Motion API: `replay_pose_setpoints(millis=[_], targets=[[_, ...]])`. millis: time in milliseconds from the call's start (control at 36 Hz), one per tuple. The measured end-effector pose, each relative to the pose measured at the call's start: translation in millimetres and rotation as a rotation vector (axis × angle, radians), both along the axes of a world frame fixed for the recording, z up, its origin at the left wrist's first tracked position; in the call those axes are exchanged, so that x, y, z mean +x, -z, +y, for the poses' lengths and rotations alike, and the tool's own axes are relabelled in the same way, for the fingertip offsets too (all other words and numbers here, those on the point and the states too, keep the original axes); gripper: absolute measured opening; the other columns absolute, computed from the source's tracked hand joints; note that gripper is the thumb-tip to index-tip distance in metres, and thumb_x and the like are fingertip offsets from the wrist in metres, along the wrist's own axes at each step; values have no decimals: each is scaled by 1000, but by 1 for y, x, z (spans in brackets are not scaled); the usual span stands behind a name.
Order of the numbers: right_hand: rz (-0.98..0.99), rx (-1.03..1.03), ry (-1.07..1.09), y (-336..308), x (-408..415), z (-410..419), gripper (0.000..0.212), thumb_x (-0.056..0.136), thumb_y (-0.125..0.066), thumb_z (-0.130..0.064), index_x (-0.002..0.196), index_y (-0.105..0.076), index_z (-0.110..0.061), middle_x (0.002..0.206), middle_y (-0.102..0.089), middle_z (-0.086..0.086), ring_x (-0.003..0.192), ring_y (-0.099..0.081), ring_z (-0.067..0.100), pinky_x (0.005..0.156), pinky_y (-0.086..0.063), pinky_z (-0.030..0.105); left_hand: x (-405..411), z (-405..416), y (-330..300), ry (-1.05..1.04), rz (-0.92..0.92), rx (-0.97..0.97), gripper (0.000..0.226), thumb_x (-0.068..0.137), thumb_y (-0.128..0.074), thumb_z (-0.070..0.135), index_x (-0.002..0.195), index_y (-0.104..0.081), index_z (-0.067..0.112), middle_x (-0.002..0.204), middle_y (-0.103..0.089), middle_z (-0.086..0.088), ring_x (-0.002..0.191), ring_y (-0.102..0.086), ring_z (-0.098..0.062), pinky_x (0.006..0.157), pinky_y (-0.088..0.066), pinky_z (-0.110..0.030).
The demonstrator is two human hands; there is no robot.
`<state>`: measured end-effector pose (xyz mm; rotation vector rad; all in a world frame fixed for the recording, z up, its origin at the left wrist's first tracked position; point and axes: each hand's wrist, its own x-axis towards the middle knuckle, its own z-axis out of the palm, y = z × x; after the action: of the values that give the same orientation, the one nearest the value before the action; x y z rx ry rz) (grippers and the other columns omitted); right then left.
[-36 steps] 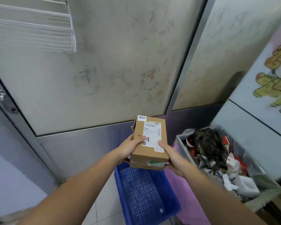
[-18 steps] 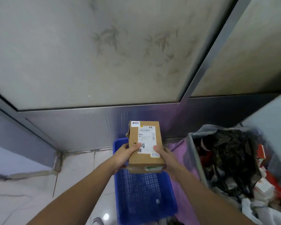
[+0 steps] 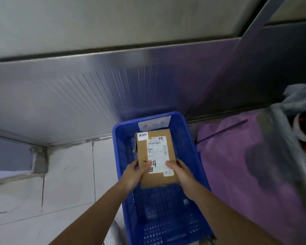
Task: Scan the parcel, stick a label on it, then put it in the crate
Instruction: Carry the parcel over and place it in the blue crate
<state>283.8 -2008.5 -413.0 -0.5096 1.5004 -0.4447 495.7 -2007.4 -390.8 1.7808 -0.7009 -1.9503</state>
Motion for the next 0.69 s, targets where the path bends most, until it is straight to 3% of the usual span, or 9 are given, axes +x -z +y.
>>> replay_pose_setpoints(millis=[167, 306, 417, 500, 556, 611, 694], targets=[[33, 101, 73, 130, 4, 22, 56, 83, -82, -40, 133, -58, -33, 124, -72, -4, 105, -74, 21, 102, -56, 51, 1, 12, 128, 15, -3, 66, 46, 86, -74, 46, 128, -65, 30, 115, -76, 5, 95, -76, -14, 68, -62, -28], [81, 157, 106, 209, 1, 34, 53, 83, -81, -42, 129, -56, -37, 121, -70, -6, 105, -73, 21, 101, -56, 51, -8, 17, 215, 62, -25, 69, 39, 92, -70, 38, 129, -63, 29, 124, -72, 0, 109, -71, -21, 95, -58, -48], [89, 188, 84, 256, -6, 34, 51, 87, -73, -43, 135, -57, -37, 124, -71, -3, 109, -70, 21, 103, -54, 49, -19, 14, 271, 66, -84, 82, 39, 95, -68, 34, 131, -60, 21, 127, -69, -3, 102, -69, -18, 83, -59, -36], [101, 199, 76, 283, -8, 29, 33, 92, -66, -37, 125, -64, -40, 117, -75, -3, 105, -71, 20, 101, -56, 48, -28, 11, 305, 40, -106, 98, 43, 96, -68, 31, 136, -57, 18, 129, -67, -4, 102, -68, -20, 83, -57, -35], [102, 198, 69, 301, -7, 26, 25, 93, -62, -33, 117, -69, -41, 112, -78, -4, 103, -73, 19, 100, -57, 48, -33, 10, 324, 10, -117, 103, 45, 96, -68, 29, 138, -56, 19, 130, -66, -4, 104, -66, -22, 87, -56, -39], [106, 195, 57, 316, -5, 22, 30, 93, -60, -32, 121, -70, -38, 111, -79, -4, 103, -74, 20, 96, -59, 44, -37, 9, 340, -23, -130, 110, 42, 98, -66, 28, 138, -56, 20, 133, -65, -4, 109, -65, -24, 98, -53, -48], [125, 184, 80, 336, -1, 17, 34, 95, -61, -30, 128, -66, -32, 116, -77, 0, 105, -72, 22, 94, -58, 43, -42, 10, 357, -90, -166, 117, 42, 101, -59, 30, 142, -52, 20, 137, -62, -3, 113, -63, -25, 102, -51, -49]])
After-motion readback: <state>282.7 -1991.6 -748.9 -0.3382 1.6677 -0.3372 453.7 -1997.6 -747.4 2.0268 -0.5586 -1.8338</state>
